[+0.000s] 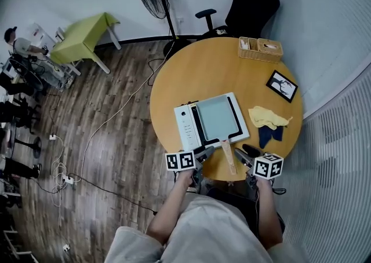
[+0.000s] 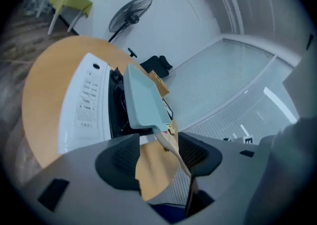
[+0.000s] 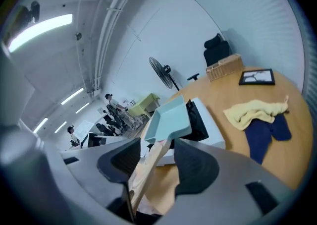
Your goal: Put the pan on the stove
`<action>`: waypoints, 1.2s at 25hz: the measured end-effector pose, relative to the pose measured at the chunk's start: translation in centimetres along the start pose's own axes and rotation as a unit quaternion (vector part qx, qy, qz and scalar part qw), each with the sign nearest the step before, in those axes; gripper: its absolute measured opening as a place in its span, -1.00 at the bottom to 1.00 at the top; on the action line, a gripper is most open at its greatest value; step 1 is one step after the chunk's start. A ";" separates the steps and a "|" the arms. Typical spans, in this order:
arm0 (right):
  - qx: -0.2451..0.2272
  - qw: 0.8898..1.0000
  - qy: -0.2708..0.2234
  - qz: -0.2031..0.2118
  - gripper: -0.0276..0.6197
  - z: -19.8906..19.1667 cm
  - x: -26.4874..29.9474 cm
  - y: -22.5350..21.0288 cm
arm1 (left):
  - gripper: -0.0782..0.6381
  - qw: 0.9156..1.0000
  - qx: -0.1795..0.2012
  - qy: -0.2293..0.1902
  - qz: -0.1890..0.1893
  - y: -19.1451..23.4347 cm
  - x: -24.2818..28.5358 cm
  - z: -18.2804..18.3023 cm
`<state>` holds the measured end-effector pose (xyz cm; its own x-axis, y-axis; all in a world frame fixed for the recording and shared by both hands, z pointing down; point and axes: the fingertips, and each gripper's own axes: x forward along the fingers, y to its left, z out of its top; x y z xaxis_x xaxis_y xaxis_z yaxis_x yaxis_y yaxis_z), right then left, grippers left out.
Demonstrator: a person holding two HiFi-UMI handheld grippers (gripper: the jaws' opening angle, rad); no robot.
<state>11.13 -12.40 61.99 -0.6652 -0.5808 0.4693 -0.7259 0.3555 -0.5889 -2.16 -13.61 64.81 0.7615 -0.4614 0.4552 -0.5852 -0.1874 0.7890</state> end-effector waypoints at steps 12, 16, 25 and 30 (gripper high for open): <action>-0.082 0.994 -0.048 -0.062 -0.25 2.2 -0.4 1.6 | -0.09 0.954 0.268 -0.031 0.134 -0.4 -4.0 3.4; -0.060 0.995 -0.063 -0.052 -0.25 2.0 -0.7 2.0 | -0.09 0.942 0.304 -0.033 0.138 -0.9 -4.4 3.2; -0.111 0.988 -0.057 -0.089 -0.25 1.9 -1.0 1.6 | -0.10 0.923 0.351 -0.041 0.153 -1.2 -4.7 2.8; -0.127 0.986 -0.057 -0.092 -0.26 2.0 -0.8 2.2 | -0.10 0.920 0.361 -0.039 0.149 -1.6 -4.5 2.6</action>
<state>10.46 -12.57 59.04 -0.5046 -0.7257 0.4678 -0.8626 0.4003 -0.3094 -5.39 -13.44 60.44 0.5309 -0.6410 0.5543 -0.8189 -0.5564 0.1408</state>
